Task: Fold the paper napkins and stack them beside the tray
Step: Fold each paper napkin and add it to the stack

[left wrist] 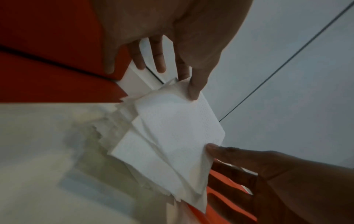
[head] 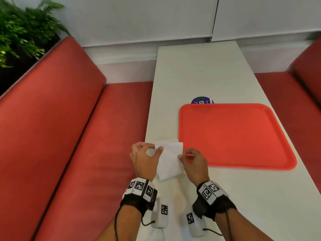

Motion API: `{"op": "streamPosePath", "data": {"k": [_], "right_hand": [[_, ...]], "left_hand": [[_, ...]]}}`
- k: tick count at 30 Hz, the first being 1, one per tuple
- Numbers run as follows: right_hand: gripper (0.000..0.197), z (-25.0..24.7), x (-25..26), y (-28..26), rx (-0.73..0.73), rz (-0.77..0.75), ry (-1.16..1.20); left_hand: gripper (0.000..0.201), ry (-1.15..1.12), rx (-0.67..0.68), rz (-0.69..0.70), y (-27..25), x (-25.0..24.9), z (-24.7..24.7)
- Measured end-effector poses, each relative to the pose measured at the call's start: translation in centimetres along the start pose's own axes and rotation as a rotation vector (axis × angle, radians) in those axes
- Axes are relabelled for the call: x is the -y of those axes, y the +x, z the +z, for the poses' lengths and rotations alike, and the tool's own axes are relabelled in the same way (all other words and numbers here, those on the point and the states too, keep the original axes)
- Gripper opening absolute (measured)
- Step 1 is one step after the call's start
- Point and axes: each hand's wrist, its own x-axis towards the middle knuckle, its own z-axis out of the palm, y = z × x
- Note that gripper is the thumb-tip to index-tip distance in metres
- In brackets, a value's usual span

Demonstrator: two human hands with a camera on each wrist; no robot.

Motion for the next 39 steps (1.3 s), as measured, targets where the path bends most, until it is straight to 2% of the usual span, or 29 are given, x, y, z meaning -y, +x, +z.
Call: {"op": "streamPosePath", "data": {"k": [5,7,9,11,13,14,16,19,23,28,36,39], "right_hand": [[0.009,0.9,0.7,1.6,-0.016,0.007,-0.125],[0.016,1.2,1.0,1.8,-0.011,-0.052,-0.217],[0.034,1.5,1.3,1.7,-0.052,-0.245,-0.449],[0.049,2.0,1.8,1.5,-0.037,-0.527,-0.722],[0.054,2.7,1.9,1.4,0.095,-0.731,-0.862],[0.053,3.1,1.8,1.5,0.160,-0.756,-0.893],[0.051,3.7,1.4,2.0,0.232,-0.711,-0.934],[0.049,4.3,0.8,2.4,0.259,-0.649,-0.995],[0.045,5.0,0.5,2.7,0.257,-0.674,-1.097],[0.042,5.2,1.3,3.0,0.229,-0.720,-1.197],[0.057,3.5,3.4,1.6,0.194,-0.762,-1.106],[0.065,3.0,3.7,1.0,0.176,-0.774,-1.036]], "left_hand": [[0.020,-0.124,0.027,-0.083,1.7,1.3,1.5],[0.024,-0.157,0.010,-0.099,2.1,1.7,2.0],[0.029,-0.173,-0.009,-0.106,2.7,2.2,2.4],[0.031,-0.167,-0.020,-0.098,3.1,2.7,2.8],[0.032,-0.150,-0.023,-0.094,3.4,3.0,3.0],[0.031,-0.148,-0.020,-0.097,3.5,3.2,3.1],[0.029,-0.172,-0.007,-0.113,3.8,3.4,3.0],[0.021,-0.247,0.007,-0.153,4.1,3.8,2.1],[0.014,-0.298,-0.022,-0.180,2.7,4.3,-0.1],[0.025,-0.326,-0.037,-0.165,-1.5,4.8,-2.8],[0.039,-0.270,-0.035,-0.140,-8.3,6.3,-3.9],[0.040,-0.186,-0.015,-0.071,-10.6,6.6,-3.2]]}}
